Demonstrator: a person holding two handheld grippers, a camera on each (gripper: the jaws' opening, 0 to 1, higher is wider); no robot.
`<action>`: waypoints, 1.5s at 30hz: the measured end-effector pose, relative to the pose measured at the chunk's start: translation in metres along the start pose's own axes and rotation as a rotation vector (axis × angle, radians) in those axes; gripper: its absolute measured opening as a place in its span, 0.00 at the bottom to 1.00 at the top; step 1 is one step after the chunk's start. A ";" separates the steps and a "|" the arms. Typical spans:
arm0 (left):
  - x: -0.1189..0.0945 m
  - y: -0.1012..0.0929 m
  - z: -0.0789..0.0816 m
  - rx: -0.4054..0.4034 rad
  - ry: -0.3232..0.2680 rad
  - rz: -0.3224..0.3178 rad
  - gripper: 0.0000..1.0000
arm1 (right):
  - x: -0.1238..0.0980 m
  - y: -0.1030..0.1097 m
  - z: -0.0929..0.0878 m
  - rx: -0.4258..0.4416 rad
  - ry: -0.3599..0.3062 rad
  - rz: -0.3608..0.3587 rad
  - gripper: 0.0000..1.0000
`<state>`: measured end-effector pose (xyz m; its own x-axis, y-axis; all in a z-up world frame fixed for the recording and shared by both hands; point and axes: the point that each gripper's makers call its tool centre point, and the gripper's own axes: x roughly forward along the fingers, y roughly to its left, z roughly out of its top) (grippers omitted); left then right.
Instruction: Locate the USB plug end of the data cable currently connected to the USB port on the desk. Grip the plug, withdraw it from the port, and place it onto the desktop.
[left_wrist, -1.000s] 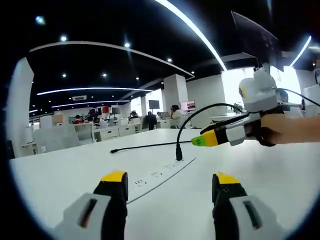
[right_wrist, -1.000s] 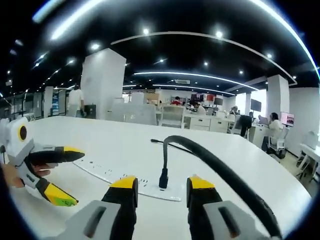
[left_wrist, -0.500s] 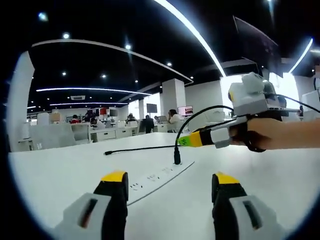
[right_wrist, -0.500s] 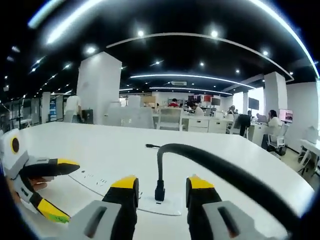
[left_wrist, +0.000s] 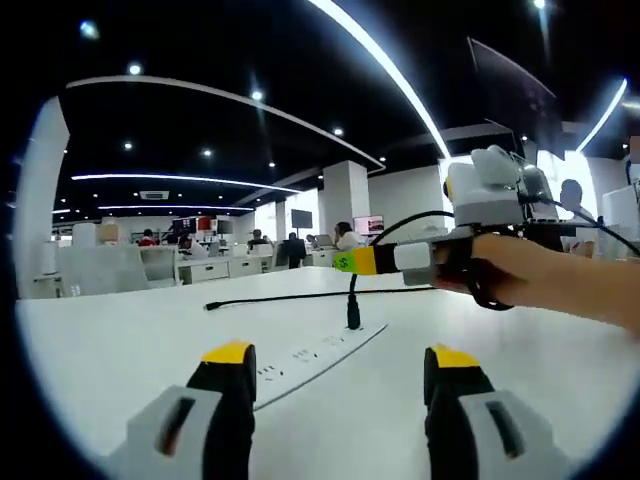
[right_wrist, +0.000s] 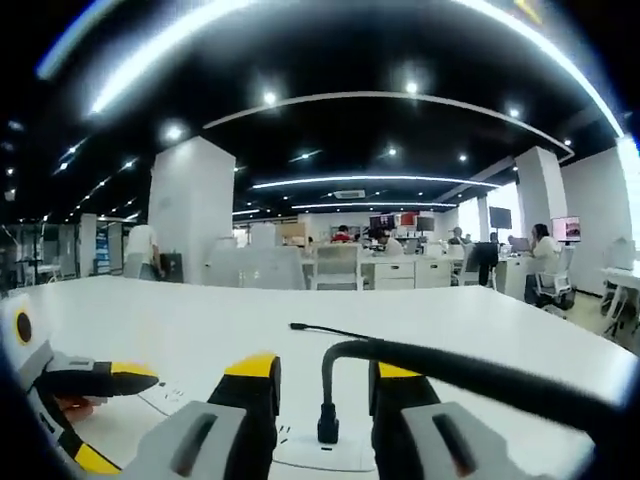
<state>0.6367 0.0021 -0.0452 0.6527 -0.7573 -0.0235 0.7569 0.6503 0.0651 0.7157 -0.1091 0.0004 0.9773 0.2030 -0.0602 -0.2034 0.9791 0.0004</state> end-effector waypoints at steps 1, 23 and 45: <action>0.000 0.000 0.000 -0.001 0.001 0.000 0.68 | 0.000 0.000 -0.002 -0.013 0.008 0.000 0.37; 0.000 -0.005 0.000 0.008 0.000 -0.021 0.68 | 0.013 0.009 -0.012 -0.006 0.020 -0.003 0.25; 0.001 -0.005 0.000 -0.011 -0.007 -0.025 0.68 | 0.013 -0.002 0.000 0.061 -0.001 -0.079 0.07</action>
<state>0.6332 -0.0017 -0.0455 0.6333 -0.7737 -0.0179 0.7733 0.6317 0.0539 0.7283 -0.1083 -0.0002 0.9902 0.1250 -0.0616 -0.1216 0.9910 0.0563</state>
